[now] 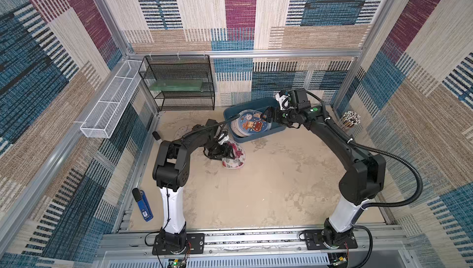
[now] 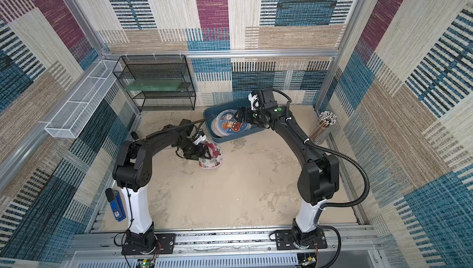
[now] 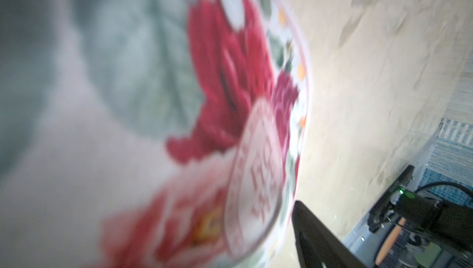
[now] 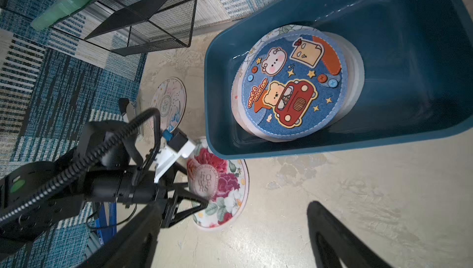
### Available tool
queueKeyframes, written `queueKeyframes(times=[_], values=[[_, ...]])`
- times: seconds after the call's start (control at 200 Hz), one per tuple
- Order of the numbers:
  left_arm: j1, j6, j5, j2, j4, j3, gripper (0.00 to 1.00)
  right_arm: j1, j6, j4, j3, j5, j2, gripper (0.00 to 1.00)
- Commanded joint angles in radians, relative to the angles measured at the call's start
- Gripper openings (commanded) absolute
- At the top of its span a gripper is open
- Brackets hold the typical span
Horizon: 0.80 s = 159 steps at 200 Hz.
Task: Put the coasters into the storage box
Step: Move the coaster to the center of the board, then pick up the coaster from the center of the board.
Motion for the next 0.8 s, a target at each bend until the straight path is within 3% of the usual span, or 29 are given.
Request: queueKeyframes(times=[0.0, 0.145, 0.351, 0.581, 0.791], values=[[-0.017, -0.05, -0.111, -0.041, -0.12, -0.104, 0.81, 0.004, 0.008, 0.007, -0.015, -0.001, -0.014, 0.92], [-0.037, -0.074, -0.12, -0.135, -0.121, -0.164, 0.82, 0.019, 0.008, 0.017, -0.048, -0.019, -0.003, 0.92], [-0.008, -0.086, -0.196, -0.199, -0.059, -0.12, 0.84, 0.077, 0.008, 0.075, -0.166, -0.051, 0.032, 0.92], [0.071, -0.093, -0.187, -0.115, 0.066, -0.007, 0.84, 0.167, 0.036, 0.155, -0.272, -0.083, 0.106, 0.92], [0.078, -0.105, -0.161, -0.024, 0.105, 0.064, 0.8, 0.205, 0.041, 0.189, -0.296, -0.109, 0.194, 0.89]])
